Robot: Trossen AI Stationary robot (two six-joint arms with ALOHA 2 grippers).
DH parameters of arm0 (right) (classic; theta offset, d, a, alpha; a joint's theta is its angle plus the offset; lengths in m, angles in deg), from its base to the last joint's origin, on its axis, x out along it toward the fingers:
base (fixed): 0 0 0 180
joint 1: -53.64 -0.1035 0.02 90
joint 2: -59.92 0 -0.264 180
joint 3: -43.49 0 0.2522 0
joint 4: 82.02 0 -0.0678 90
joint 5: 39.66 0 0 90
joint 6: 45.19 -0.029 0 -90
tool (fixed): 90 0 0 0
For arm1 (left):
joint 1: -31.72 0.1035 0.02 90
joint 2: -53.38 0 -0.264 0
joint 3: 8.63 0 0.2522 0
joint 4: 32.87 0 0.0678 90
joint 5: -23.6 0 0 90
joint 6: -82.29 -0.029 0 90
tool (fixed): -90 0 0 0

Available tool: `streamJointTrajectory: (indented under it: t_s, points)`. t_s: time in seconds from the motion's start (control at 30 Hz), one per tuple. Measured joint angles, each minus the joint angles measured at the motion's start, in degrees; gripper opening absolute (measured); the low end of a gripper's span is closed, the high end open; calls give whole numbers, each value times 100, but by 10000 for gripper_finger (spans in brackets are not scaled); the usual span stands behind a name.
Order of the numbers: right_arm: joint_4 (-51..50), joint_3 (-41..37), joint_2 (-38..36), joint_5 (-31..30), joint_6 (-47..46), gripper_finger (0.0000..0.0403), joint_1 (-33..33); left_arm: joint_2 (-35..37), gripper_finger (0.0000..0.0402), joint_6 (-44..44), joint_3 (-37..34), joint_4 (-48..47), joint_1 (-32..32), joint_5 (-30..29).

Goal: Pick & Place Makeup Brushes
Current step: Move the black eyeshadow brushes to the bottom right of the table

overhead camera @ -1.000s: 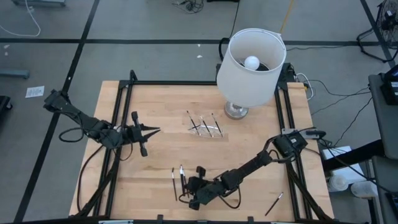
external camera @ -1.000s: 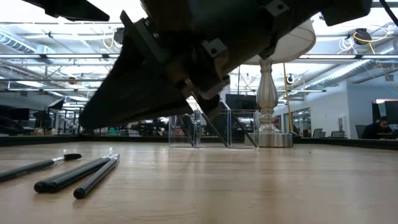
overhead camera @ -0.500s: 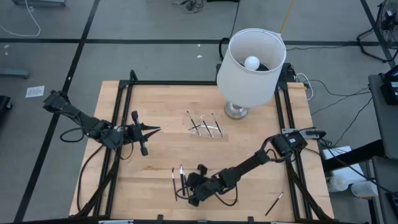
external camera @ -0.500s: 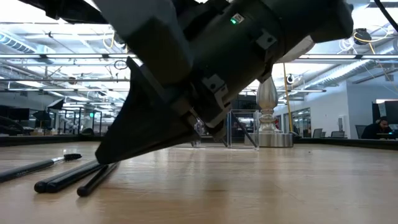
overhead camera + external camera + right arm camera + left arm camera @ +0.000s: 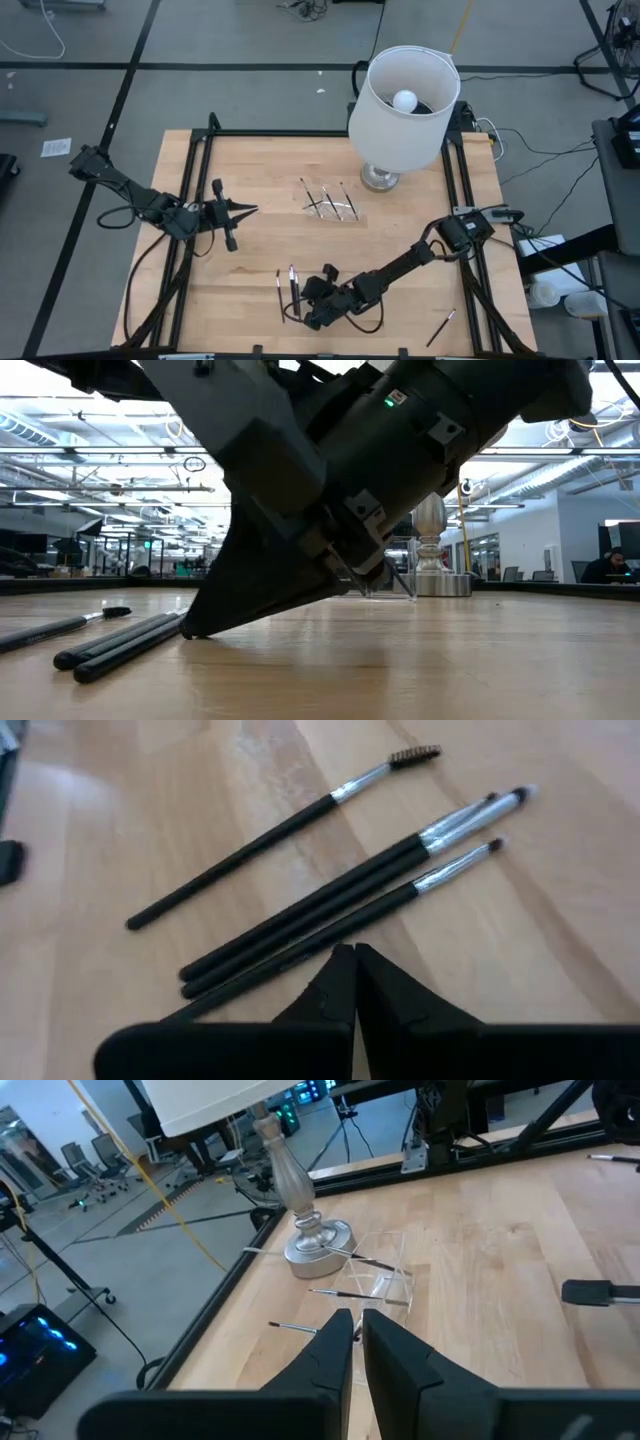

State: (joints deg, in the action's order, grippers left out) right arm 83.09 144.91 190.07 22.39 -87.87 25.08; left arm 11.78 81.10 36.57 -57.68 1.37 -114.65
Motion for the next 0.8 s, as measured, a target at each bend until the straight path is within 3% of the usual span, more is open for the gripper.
streamJointTrajectory:
  t_s: [0.3, 0.47, 0.8]
  points:
    - [224, -17, -321, -938, 413, 0, -125, -2, 37, 16, 0, -80, 0, -2]
    - [932, -17, -323, -608, 765, 0, -162, -2, 37, 96, 0, -72, 0, -2]
    - [509, -13, -319, -162, 374, 0, -124, 0, 37, 111, 0, -74, 0, -2]
